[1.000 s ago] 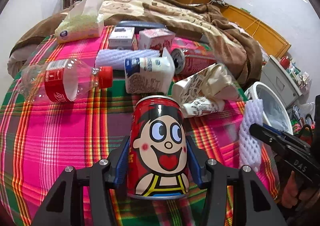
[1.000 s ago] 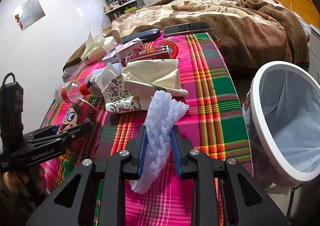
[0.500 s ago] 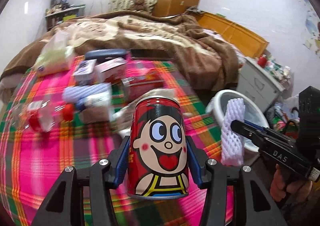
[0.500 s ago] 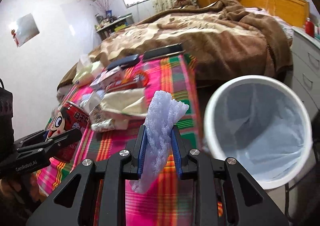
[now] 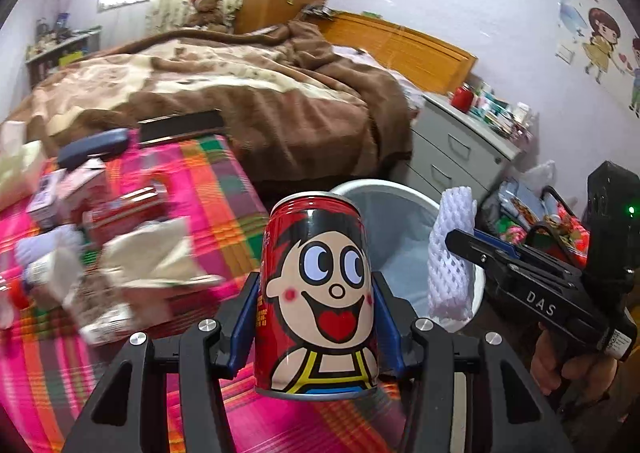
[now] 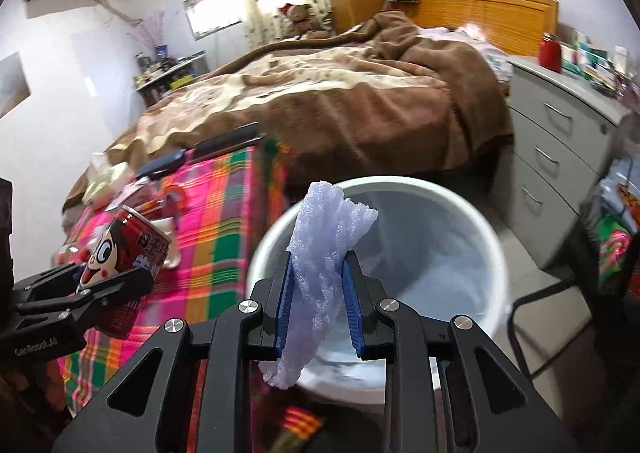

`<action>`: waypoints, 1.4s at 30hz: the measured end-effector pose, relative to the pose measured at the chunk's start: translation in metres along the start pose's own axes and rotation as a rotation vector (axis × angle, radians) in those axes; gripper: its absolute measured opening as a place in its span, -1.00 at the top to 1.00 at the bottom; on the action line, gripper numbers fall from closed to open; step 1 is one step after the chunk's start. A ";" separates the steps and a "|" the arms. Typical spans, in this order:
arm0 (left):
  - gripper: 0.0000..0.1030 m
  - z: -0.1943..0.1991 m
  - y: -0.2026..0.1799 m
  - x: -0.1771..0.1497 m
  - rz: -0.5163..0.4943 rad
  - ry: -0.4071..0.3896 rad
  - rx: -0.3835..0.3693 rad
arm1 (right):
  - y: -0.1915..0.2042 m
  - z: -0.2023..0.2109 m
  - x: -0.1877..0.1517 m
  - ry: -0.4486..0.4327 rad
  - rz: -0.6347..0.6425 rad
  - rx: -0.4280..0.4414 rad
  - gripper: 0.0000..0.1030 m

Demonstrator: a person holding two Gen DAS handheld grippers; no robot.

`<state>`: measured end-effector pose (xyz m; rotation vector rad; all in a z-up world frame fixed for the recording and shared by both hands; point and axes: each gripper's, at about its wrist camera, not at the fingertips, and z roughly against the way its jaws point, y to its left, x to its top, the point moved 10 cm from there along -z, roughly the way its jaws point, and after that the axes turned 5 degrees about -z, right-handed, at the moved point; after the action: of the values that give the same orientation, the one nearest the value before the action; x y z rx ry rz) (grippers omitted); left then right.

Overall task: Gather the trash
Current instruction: 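Carry both items over the white bin and open both tools to drop them, then withdraw both tools from the bin back toward the table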

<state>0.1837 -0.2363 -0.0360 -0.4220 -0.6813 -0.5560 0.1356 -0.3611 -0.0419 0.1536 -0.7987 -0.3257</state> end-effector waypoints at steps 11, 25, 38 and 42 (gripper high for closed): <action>-0.02 -0.061 -0.049 0.006 -0.061 0.056 -0.027 | -0.046 -0.030 -0.010 0.078 -0.005 -0.088 0.51; -0.34 -0.071 -0.052 0.014 -0.067 0.020 -0.003 | -0.066 -0.029 -0.013 0.090 -0.043 -0.091 -0.10; -0.35 -0.033 -0.024 0.007 -0.024 -0.018 0.047 | -0.039 -0.011 -0.008 0.024 -0.053 -0.046 -0.10; -0.35 -0.016 -0.010 0.002 -0.011 -0.038 0.082 | -0.021 -0.010 -0.009 0.017 -0.047 -0.016 -0.10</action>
<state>0.1866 -0.2533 -0.0441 -0.3527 -0.7408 -0.5300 0.1322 -0.3780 -0.0599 0.1596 -0.7761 -0.3744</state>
